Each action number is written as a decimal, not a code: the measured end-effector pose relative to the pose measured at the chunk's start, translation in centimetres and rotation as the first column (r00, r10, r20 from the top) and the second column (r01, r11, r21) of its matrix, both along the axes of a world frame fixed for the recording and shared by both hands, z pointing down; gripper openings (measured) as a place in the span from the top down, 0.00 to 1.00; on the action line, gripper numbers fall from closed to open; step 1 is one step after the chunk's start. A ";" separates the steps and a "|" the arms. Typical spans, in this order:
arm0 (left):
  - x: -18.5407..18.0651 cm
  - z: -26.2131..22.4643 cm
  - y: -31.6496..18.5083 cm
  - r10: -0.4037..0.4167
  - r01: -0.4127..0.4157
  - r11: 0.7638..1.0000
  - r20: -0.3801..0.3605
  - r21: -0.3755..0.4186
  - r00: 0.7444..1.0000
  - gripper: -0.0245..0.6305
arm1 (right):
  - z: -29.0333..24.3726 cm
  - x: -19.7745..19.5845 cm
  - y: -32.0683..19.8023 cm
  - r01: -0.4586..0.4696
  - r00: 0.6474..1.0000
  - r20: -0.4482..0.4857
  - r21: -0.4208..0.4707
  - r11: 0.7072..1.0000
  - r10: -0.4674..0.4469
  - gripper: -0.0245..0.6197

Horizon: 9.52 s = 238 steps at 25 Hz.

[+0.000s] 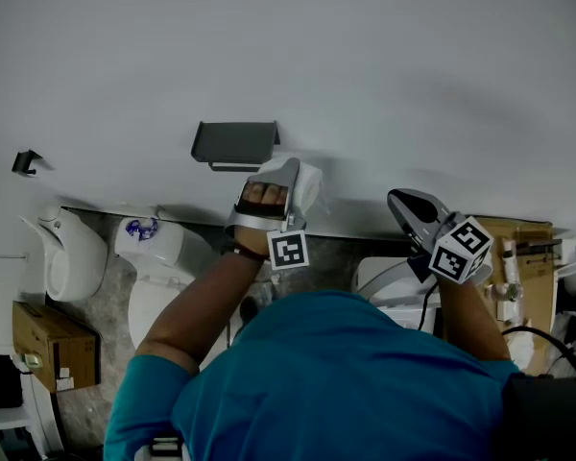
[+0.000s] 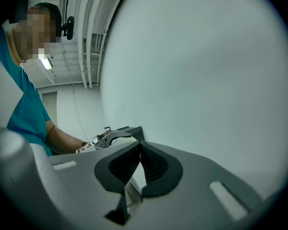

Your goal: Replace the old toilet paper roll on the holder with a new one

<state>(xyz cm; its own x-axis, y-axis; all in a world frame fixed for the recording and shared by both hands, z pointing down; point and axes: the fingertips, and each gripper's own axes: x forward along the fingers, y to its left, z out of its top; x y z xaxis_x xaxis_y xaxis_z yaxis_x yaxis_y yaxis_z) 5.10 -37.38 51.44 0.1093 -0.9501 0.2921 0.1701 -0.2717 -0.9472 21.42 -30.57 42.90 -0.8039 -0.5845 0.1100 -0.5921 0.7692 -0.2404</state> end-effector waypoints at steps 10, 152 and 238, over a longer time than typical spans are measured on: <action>-0.7 0.1 -0.3 -0.010 0.009 0.999 0.043 0.035 0.999 0.22 | 0.1 0.0 -0.1 0.004 1.000 -0.004 -0.005 1.000 -0.004 0.95; -14.2 3.0 -4.4 -0.182 0.182 0.980 -0.003 0.085 0.983 0.22 | 0.4 -7.3 -0.7 0.052 0.997 -0.062 -0.025 0.998 -0.054 0.95; -27.1 -16.1 6.3 -0.260 -0.435 0.886 -0.949 -0.161 -0.179 0.95 | -5.7 -17.7 -0.3 -0.157 0.985 -0.061 0.084 0.984 0.163 0.96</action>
<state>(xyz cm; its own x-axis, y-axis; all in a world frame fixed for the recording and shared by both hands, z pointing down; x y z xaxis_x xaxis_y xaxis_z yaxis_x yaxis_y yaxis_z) -21.97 -31.11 35.36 0.6512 -0.7583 -0.0301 -0.7485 -0.6483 0.1395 3.68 -30.84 37.20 -0.6918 -0.7138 0.1094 -0.7217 0.6782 -0.1387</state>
